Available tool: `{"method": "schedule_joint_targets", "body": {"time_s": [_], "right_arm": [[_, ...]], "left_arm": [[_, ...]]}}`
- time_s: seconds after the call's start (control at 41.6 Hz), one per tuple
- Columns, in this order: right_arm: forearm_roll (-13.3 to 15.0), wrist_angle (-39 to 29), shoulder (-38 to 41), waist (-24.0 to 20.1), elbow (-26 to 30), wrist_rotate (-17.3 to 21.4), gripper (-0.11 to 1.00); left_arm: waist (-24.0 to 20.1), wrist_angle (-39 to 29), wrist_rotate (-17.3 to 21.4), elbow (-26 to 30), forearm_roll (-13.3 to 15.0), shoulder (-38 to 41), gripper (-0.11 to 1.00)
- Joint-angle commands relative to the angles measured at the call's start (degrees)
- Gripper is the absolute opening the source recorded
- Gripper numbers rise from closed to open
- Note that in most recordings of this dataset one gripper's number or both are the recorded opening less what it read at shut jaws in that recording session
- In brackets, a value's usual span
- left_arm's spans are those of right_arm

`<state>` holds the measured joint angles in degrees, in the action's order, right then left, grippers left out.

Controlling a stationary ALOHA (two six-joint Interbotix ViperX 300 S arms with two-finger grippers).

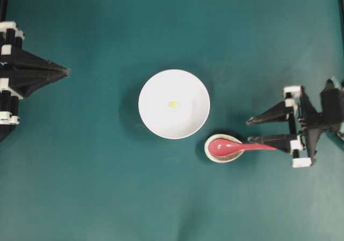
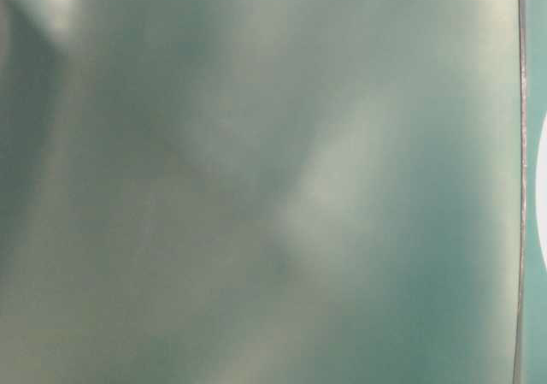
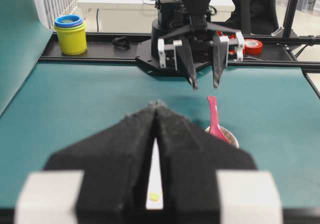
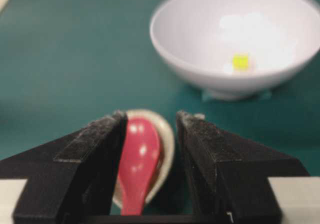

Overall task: Scoop the yellow hexagonal prism block from the bowl with a spoon using the right arm.
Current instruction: 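Move the right gripper down onto the red spoon handle and close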

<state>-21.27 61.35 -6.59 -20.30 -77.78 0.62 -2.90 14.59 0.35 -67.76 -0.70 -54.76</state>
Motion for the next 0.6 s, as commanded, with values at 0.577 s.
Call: {"method": "schedule_joint_targets", "body": {"time_s": [0.577], "right_arm": [[-8.88,8.0,15.56,-10.02,2.11,2.81,0.51]], "left_arm": [[-0.7,-0.7,0.09,1.05,-0.09,0.53,-0.01]]}}
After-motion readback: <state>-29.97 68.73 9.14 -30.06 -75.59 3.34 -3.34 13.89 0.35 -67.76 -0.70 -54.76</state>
